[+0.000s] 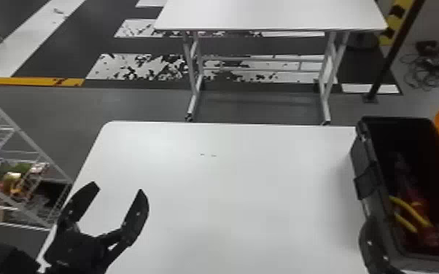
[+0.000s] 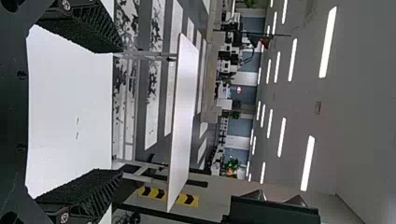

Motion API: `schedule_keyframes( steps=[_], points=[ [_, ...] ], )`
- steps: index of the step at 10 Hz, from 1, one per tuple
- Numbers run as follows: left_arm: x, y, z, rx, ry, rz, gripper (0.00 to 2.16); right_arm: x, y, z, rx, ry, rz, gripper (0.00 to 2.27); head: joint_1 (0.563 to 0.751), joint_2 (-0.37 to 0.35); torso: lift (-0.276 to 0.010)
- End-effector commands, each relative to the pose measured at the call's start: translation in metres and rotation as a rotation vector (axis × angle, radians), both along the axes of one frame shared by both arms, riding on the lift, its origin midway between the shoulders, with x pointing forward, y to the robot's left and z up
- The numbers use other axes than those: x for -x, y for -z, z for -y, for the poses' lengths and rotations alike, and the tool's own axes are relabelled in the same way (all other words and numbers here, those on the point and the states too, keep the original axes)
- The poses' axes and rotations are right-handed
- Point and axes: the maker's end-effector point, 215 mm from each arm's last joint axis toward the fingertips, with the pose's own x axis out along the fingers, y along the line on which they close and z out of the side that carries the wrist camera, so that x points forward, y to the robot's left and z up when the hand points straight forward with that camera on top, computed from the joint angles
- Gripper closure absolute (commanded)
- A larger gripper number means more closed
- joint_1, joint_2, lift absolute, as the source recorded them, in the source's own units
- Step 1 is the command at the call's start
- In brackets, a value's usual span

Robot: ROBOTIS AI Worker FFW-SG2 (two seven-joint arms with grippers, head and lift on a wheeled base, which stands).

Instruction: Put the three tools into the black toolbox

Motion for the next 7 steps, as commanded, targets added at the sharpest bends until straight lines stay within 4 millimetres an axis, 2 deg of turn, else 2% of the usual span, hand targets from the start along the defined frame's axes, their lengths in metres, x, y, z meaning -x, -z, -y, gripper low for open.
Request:
schedule_keyframes(
  steps=[1, 3, 5, 7],
  points=[
    [0.012, -0.002, -0.002, -0.008, -0.001, 0.011, 0.08, 0.011, -0.004, 0.003, 0.006, 0.0, 0.013, 0.06, 0.695, 0.117, -0.051],
    [0.02, -0.008, -0.004, -0.01, -0.009, 0.028, 0.08, 0.026, -0.019, 0.0, 0.007, -0.004, 0.062, 0.06, 0.695, 0.124, -0.051],
    [0.022, -0.006, -0.005, 0.004, -0.013, 0.02, 0.08, 0.039, -0.024, 0.002, 0.01, 0.007, 0.094, 0.06, 0.695, 0.133, -0.051],
    [0.021, -0.005, 0.0, 0.014, -0.008, 0.02, 0.08, 0.037, -0.024, -0.002, -0.002, 0.007, 0.094, 0.08, 0.695, 0.139, -0.051]
  ],
)
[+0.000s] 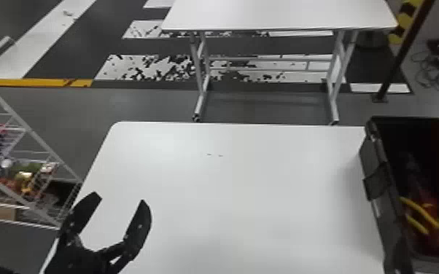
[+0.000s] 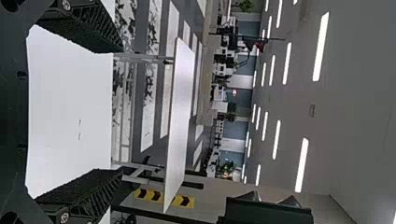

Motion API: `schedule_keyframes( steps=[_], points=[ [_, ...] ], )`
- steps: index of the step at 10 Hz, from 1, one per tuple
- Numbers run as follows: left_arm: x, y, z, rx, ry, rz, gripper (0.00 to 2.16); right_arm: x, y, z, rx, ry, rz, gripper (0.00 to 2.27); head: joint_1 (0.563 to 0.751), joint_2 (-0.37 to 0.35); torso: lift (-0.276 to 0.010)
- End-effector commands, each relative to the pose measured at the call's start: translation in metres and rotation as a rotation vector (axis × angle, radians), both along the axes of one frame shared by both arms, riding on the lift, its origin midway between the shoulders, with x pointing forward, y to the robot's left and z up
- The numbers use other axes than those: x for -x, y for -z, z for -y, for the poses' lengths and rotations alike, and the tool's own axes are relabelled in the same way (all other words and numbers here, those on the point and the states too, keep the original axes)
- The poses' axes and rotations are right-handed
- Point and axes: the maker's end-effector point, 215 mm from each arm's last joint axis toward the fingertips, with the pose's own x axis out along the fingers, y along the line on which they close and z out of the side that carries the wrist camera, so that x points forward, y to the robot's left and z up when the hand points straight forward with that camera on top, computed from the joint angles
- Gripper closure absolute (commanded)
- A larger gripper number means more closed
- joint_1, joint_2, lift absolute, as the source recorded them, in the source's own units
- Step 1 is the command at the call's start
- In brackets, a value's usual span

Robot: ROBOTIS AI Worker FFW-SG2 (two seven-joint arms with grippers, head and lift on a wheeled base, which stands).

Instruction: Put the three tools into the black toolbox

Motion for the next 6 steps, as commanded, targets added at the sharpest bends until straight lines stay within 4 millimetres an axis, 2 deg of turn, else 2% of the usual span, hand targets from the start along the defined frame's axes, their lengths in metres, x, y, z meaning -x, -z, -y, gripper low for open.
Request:
schedule_keyframes(
  steps=[1, 6],
  points=[
    [-0.002, 0.0, 0.006, 0.006, 0.009, 0.003, 0.08, -0.002, 0.0, -0.003, -0.012, 0.0, 0.0, 0.09, 0.695, 0.139, -0.051],
    [-0.004, 0.005, 0.017, -0.003, 0.031, -0.001, 0.09, -0.002, -0.003, -0.004, -0.033, 0.013, 0.008, 0.11, 0.695, 0.115, -0.051]
  ],
)
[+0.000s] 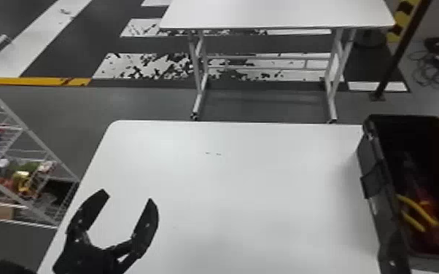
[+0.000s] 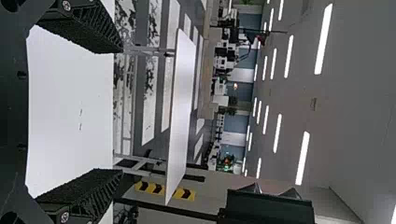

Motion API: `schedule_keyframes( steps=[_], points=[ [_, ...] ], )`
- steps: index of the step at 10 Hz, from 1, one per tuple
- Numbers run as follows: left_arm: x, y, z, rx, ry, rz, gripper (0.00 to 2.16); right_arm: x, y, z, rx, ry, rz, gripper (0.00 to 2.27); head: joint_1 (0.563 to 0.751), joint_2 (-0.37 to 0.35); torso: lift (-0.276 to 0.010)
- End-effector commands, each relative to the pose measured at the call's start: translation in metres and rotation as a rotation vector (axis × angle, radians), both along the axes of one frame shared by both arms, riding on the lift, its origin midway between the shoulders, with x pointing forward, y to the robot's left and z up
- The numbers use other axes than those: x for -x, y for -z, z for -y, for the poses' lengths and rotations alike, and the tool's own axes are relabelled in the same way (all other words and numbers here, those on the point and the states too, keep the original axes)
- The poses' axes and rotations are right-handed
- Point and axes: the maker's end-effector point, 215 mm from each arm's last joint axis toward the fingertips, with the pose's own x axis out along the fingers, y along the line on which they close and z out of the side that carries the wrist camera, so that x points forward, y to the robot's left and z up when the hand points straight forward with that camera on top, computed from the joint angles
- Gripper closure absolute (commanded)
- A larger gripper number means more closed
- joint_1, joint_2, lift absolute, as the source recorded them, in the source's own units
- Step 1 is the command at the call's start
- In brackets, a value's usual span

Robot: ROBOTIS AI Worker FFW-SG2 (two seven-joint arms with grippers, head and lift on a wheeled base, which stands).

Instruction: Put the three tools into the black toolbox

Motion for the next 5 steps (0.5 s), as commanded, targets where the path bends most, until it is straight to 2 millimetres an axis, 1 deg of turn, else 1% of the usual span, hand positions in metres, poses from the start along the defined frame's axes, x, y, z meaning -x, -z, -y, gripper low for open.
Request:
schedule_keyframes(
  steps=[1, 5],
  points=[
    [-0.0011, 0.0019, 0.0036, -0.005, 0.002, -0.004, 0.09, 0.0004, -0.0003, -0.0024, -0.001, -0.003, 0.0, 0.11, 0.695, 0.112, -0.051],
    [-0.0024, 0.0049, 0.004, -0.006, -0.003, -0.01, 0.09, 0.0001, -0.0026, -0.004, -0.001, -0.005, 0.007, 0.11, 0.695, 0.107, -0.051]
  ],
)
